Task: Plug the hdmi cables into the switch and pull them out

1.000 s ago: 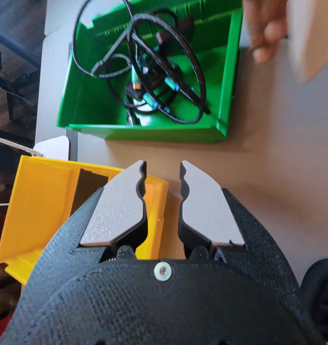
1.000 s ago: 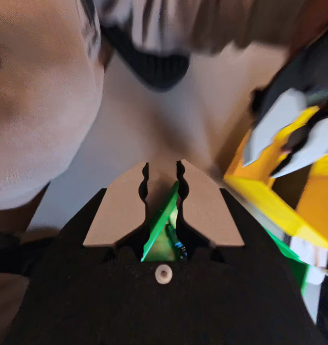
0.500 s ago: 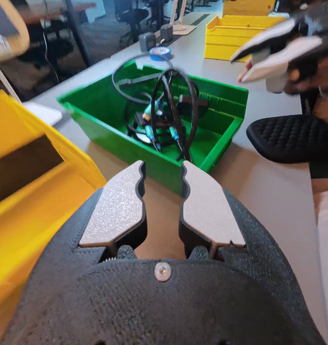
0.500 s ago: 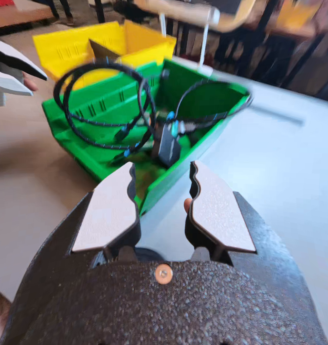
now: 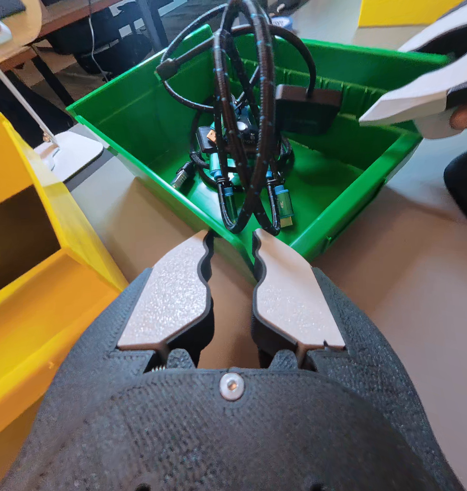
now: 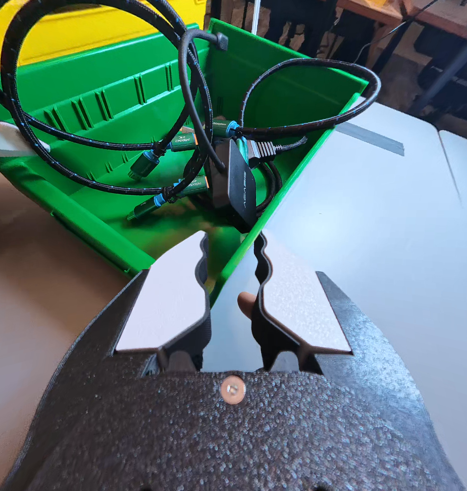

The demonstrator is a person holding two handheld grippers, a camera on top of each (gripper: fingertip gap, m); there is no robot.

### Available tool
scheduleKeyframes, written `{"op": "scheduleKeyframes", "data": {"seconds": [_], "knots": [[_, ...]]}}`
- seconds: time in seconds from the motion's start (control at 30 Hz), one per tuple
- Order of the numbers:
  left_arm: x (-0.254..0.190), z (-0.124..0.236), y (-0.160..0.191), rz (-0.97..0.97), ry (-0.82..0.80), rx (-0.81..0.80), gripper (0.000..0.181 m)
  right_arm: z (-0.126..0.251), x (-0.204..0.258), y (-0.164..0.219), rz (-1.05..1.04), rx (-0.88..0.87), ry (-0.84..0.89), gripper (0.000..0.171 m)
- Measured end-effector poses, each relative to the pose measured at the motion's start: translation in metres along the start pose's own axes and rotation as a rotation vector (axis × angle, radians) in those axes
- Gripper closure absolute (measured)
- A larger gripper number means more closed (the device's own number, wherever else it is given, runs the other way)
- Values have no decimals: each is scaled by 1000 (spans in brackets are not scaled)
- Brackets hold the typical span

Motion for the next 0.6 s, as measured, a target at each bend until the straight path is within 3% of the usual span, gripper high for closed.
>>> {"op": "scheduleKeyframes", "data": {"seconds": [0.23, 0.43, 0.6], "knots": [[-6, 37, -18, -75, -27, -94, 154, 47, 3, -23, 3, -156, -10, 140], [22, 134, -37, -110, -225, -198, 154, 80, 35, -110, 124, -348, -113, 139], [65, 230, -6, -55, -455, -169, 154, 64, 112, -196, 255, -446, -269, 140]]}}
Point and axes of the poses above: each gripper's, where its closed fingertips meet, z back along the fingers, y out of its underside, x = y × z across the jaws, the point moved 9 cm from there along z, back along the fingers, and after that the axes turned 12 degrees about x, right-handed, at the moved point
